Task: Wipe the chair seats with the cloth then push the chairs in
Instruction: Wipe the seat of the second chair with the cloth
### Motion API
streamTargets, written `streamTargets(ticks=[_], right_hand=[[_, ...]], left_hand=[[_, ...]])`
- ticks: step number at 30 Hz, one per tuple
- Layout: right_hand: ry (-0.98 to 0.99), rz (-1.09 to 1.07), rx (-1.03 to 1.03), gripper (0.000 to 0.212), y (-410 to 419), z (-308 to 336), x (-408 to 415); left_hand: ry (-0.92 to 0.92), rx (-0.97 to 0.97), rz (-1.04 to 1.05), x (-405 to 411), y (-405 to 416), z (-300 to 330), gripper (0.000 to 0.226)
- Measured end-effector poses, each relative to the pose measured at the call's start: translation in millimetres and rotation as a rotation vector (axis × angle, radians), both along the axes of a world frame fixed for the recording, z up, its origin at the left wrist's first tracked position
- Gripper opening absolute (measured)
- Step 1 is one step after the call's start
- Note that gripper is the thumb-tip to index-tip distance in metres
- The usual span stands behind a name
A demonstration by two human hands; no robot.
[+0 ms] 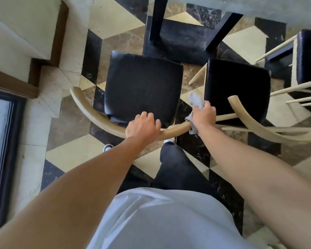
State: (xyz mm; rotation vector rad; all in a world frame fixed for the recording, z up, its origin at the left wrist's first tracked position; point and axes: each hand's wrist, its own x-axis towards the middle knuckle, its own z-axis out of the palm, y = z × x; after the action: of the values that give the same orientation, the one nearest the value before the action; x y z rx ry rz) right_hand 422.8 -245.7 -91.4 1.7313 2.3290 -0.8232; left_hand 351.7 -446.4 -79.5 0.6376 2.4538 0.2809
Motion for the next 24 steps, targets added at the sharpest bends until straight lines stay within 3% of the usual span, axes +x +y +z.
streamTargets(ticks=[3,6,12,18,24], right_hand=[[-0.106,-0.020,0.023,0.043,-14,4,-2],[-0.157,-0.066,0.072,0.043,-35,3,-1],[-0.150,-0.142,0.120,0.041,-70,3,11],[-0.083,-0.202,0.211,0.032,-95,0,28],[0.007,-0.224,0.252,0.043,-107,1,29]], left_hand=[[-0.110,0.075,-0.154,-8,-10,1,0.034],[-0.076,0.132,-0.373,-25,-39,-6,0.036],[0.049,0.059,-0.424,-67,-97,-23,0.036],[0.086,0.052,-0.472,-59,-101,-16,0.037],[0.101,0.004,-0.445,-63,-101,-16,0.038]])
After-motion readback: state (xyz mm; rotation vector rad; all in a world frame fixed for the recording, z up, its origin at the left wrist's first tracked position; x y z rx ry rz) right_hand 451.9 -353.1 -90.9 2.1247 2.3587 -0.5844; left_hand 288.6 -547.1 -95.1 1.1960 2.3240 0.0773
